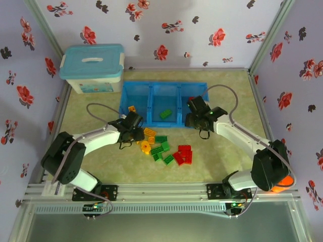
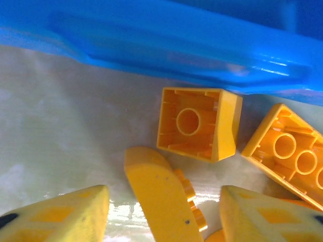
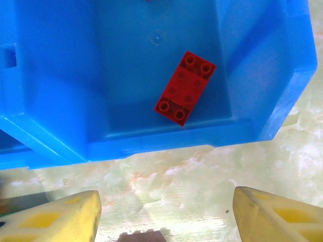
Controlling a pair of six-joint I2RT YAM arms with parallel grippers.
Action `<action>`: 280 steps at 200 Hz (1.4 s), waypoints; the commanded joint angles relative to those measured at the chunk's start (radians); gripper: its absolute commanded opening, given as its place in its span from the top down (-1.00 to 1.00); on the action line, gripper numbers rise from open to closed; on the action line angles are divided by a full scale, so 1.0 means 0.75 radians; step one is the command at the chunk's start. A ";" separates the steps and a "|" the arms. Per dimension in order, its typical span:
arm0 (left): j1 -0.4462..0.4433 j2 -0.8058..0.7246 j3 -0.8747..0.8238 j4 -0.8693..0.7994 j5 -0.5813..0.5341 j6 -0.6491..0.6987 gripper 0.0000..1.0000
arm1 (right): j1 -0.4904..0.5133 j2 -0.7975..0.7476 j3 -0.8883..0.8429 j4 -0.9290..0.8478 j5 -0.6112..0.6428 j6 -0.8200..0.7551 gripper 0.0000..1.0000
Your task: Sort the legos into containers by color
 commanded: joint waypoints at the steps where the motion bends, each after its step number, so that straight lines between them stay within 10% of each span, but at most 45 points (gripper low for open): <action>1: 0.008 0.037 0.036 -0.020 0.004 -0.009 -0.04 | 0.011 -0.054 -0.034 0.040 0.001 0.044 -0.39; 81: -0.040 -0.144 0.051 -0.189 -0.126 -0.004 0.63 | 0.019 -0.096 -0.097 0.082 -0.012 0.075 -0.37; 122: 0.003 -0.280 0.207 -0.261 -0.165 0.116 0.60 | 0.038 -0.099 -0.188 0.156 -0.060 0.127 -0.37; 220: 0.185 0.131 0.635 -0.251 -0.009 0.280 0.55 | 0.128 -0.243 -0.250 0.099 -0.008 0.169 -0.36; 245: 0.209 0.221 0.733 -0.253 -0.006 0.313 0.40 | 0.128 -0.279 -0.238 0.071 -0.011 0.166 -0.36; 280: 0.223 0.267 0.853 -0.334 -0.022 0.365 -0.47 | 0.130 -0.336 -0.228 0.062 -0.030 0.163 -0.36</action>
